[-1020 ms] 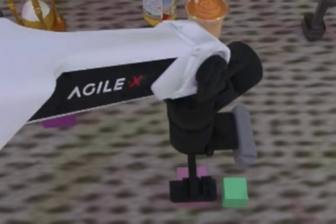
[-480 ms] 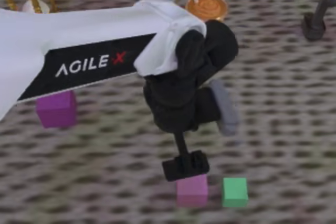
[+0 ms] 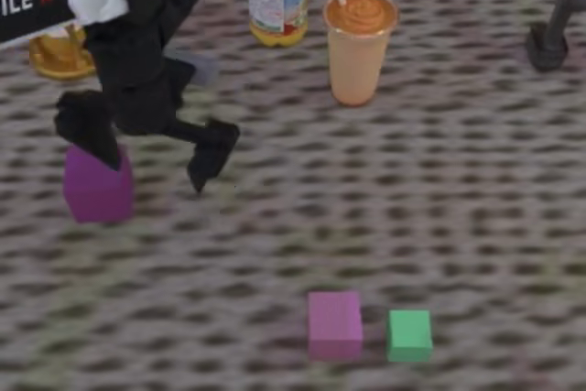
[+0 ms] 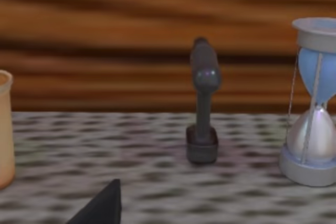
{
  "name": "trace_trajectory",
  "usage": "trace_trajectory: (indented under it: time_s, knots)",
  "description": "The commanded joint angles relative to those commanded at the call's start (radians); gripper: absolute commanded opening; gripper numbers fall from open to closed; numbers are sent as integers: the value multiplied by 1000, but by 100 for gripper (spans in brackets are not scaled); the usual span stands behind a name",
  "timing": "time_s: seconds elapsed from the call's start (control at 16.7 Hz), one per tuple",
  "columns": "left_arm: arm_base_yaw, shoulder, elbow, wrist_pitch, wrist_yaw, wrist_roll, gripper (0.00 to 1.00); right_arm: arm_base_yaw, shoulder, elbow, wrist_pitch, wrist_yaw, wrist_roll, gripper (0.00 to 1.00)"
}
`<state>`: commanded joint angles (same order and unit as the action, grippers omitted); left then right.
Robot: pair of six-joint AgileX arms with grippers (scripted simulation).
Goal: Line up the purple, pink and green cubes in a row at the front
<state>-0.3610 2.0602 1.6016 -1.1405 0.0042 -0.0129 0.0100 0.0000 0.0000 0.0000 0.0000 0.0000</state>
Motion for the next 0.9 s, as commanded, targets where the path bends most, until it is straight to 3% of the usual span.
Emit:
trace_trajectory:
  time_s: [0.18,0.3,0.66,0.9]
  knots:
    - [154,10,24,-2,-2,-162,100,0,0,0,0,0,0,100]
    - [210,10,34,0,-2,-218,100,0,0,0,0,0,0,100]
    - [221,8,31,4,-3,-230,100,0,0,0,0,0,0,100]
    - [224,49,-38,117,-2,-230,100,0,0,0,0,0,0,100]
